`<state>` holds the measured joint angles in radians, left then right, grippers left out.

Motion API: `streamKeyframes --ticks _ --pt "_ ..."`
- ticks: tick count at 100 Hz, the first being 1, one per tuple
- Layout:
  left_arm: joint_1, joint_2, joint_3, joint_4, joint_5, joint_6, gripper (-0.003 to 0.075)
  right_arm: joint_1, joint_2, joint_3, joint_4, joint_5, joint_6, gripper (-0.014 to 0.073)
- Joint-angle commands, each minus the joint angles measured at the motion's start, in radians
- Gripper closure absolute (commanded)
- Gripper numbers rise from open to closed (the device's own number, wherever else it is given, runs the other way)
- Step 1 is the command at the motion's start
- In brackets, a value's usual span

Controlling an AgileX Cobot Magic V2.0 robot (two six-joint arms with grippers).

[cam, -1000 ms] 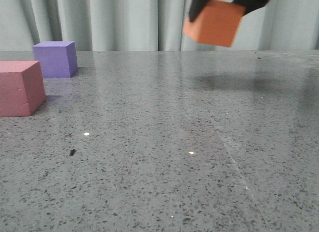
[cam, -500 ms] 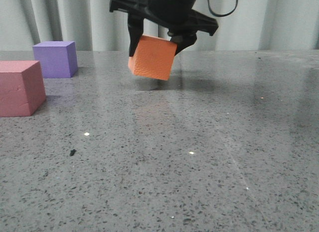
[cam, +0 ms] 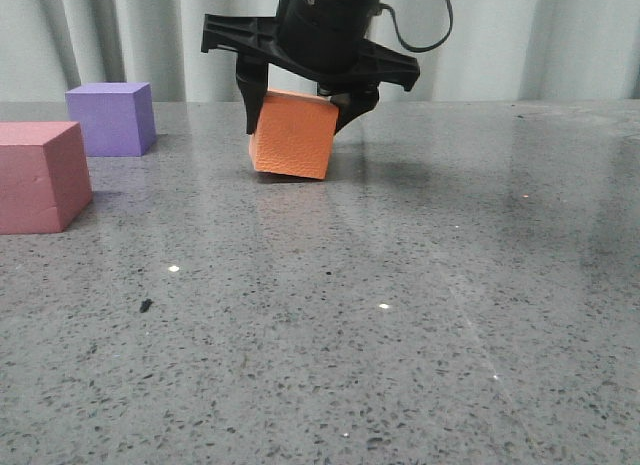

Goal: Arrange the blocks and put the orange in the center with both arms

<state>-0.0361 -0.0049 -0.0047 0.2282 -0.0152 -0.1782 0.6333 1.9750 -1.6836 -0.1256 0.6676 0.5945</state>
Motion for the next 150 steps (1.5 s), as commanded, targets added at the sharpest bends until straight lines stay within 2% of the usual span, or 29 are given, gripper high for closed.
streamKeyframes --ticks 1,5,23,47,70,81,91,112,129,150 --pt "-0.008 -0.032 0.055 -0.002 -0.077 -0.003 0.073 0.004 -0.051 -0.034 -0.009 -0.065 0.002 -0.0041" --pt "-0.008 -0.032 0.055 -0.002 -0.077 -0.003 0.073 0.004 -0.051 -0.034 -0.001 -0.068 0.002 -0.0076" --pt "-0.008 -0.032 0.055 -0.002 -0.077 -0.003 0.073 0.004 -0.054 -0.051 0.003 -0.059 0.002 -0.0058" --pt "-0.008 -0.032 0.055 -0.002 -0.077 -0.003 0.073 0.004 -0.084 -0.166 0.002 0.049 -0.024 -0.0058" --pt "-0.008 -0.032 0.055 -0.002 -0.077 -0.003 0.073 -0.005 -0.198 -0.195 0.002 0.068 -0.249 -0.0052" --pt "-0.008 -0.032 0.055 -0.002 -0.077 -0.003 0.073 -0.035 -0.259 -0.194 0.002 0.117 -0.358 -0.0052" --pt "-0.008 -0.032 0.055 -0.002 -0.077 -0.003 0.073 -0.079 -0.325 -0.176 0.002 0.152 -0.406 -0.005" --pt "-0.008 -0.032 0.055 -0.002 -0.077 -0.003 0.073 -0.235 -0.487 -0.004 0.002 0.156 -0.49 -0.0051" --pt "-0.008 -0.032 0.055 -0.002 -0.077 -0.003 0.073 -0.375 -0.648 0.267 0.003 0.136 -0.514 -0.0051" --pt "-0.008 -0.032 0.055 -0.002 -0.077 -0.003 0.073 -0.483 -0.9 0.626 0.003 0.043 -0.523 -0.005"
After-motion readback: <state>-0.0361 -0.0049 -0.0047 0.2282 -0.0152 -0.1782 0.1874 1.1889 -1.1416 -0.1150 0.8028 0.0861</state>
